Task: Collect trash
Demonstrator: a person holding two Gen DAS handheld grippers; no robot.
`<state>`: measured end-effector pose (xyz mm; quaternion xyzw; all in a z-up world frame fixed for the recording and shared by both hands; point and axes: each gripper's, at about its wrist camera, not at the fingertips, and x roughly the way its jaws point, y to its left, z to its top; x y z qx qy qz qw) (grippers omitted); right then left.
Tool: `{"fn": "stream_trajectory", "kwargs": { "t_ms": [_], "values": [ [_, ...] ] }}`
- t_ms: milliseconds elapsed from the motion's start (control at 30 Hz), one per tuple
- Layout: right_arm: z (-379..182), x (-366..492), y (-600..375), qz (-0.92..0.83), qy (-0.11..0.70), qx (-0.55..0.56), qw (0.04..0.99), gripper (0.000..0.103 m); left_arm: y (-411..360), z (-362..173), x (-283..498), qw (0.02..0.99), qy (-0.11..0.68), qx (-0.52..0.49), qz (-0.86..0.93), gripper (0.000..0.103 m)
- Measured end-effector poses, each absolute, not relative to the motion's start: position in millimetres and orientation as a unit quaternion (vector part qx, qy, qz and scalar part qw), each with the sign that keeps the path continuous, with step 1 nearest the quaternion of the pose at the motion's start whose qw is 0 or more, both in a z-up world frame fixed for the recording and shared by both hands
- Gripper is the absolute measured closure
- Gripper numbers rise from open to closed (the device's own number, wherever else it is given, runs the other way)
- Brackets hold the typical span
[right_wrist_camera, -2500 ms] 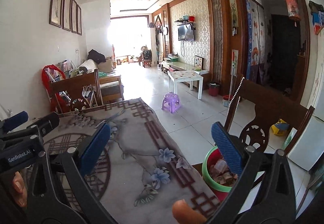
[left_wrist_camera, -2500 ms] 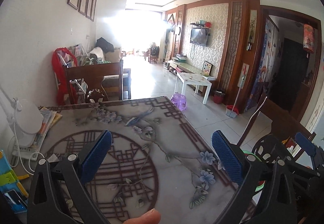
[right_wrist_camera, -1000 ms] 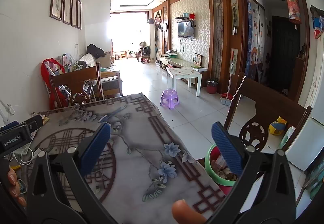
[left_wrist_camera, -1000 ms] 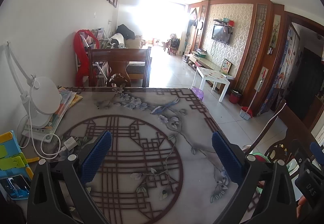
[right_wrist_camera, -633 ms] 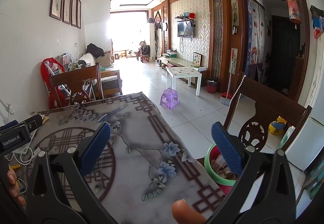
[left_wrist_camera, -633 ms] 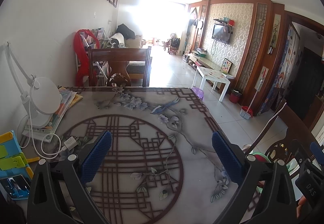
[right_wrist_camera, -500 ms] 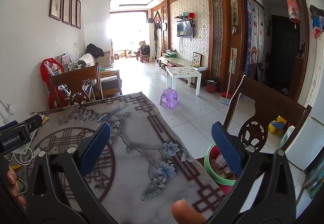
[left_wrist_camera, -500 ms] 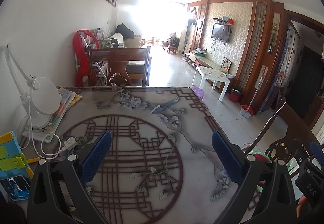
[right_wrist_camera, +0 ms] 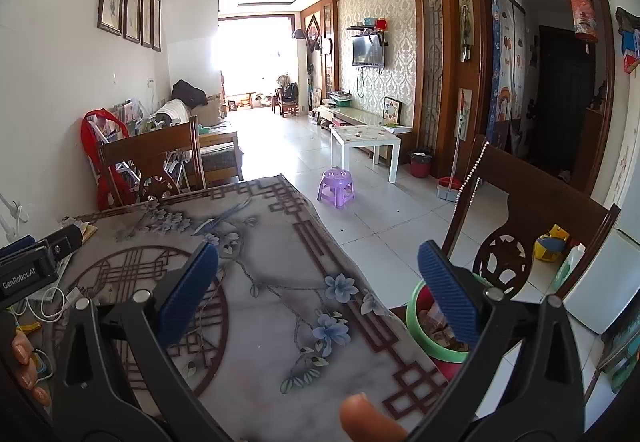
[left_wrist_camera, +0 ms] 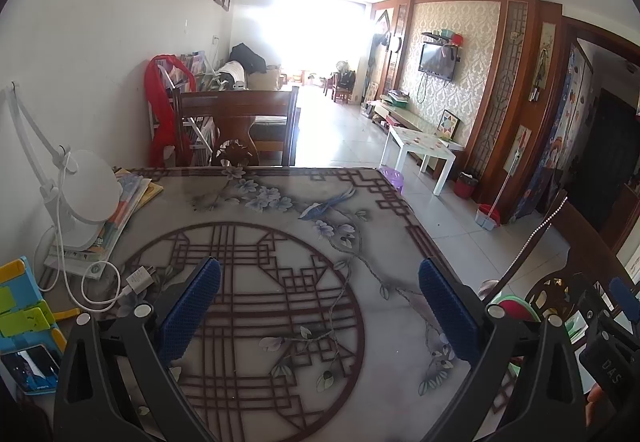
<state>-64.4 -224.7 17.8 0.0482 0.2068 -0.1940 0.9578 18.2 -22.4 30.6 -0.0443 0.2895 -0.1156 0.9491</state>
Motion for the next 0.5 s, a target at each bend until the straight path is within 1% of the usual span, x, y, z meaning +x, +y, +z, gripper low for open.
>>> {"fn": "stream_trajectory", "kwargs": {
  "t_ms": [300, 400, 500],
  "values": [
    [13.9, -62.5, -225.7, -0.192, 0.215, 0.051, 0.956, 0.005, -25.3, 21.4, 21.2, 0.946, 0.299, -0.034, -0.116, 0.008],
    [6.3, -59.3, -226.7, -0.188, 0.225, 0.052, 0.955, 0.005, -20.7, 4.4, 30.4, 0.940, 0.323, -0.033, -0.107, 0.008],
    [-11.2, -49.2, -226.8, -0.178, 0.249, 0.052, 0.951, 0.005, -6.8, -26.4, 42.7, 0.932, 0.353, -0.032, -0.069, 0.008]
  ]
}}
